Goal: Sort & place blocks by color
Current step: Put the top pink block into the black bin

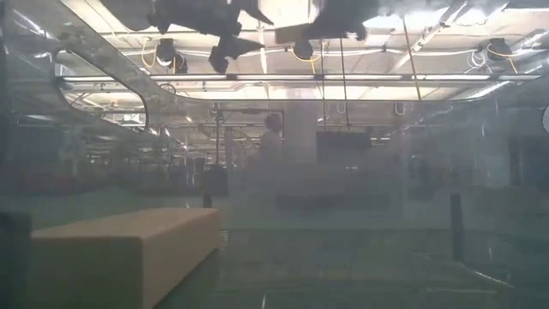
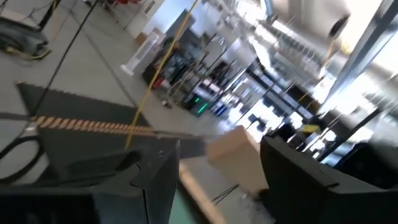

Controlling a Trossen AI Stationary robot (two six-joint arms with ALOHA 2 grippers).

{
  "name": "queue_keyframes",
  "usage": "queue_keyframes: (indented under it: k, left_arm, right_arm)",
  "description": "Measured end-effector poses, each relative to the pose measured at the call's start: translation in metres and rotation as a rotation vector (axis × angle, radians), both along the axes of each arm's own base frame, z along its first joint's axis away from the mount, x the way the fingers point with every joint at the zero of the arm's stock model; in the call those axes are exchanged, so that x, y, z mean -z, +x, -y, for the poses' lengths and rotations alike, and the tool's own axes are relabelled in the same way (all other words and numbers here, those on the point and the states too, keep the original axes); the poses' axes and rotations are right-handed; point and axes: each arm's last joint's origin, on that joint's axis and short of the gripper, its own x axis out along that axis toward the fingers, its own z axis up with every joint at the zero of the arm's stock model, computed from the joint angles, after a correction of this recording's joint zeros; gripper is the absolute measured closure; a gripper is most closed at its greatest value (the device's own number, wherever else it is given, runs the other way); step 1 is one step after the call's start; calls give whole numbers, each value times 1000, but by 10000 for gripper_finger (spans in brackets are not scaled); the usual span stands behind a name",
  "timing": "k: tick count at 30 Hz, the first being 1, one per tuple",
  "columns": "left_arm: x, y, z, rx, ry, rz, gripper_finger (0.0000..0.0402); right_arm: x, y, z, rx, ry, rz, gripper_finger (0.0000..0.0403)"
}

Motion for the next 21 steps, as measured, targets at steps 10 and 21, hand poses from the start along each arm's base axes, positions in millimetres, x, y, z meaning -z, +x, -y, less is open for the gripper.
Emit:
queue_keyframes:
  k: [10, 21]
  left_arm:
    - [32, -1, 1, 26, -90, -324, 179]
    - [52, -4, 12, 38, -287, -437, 179]
  right_arm:
    - [7, -40, -23, -152, 450, -83, 365]
    - [28, -38, -88, -428, 733, -125, 365]
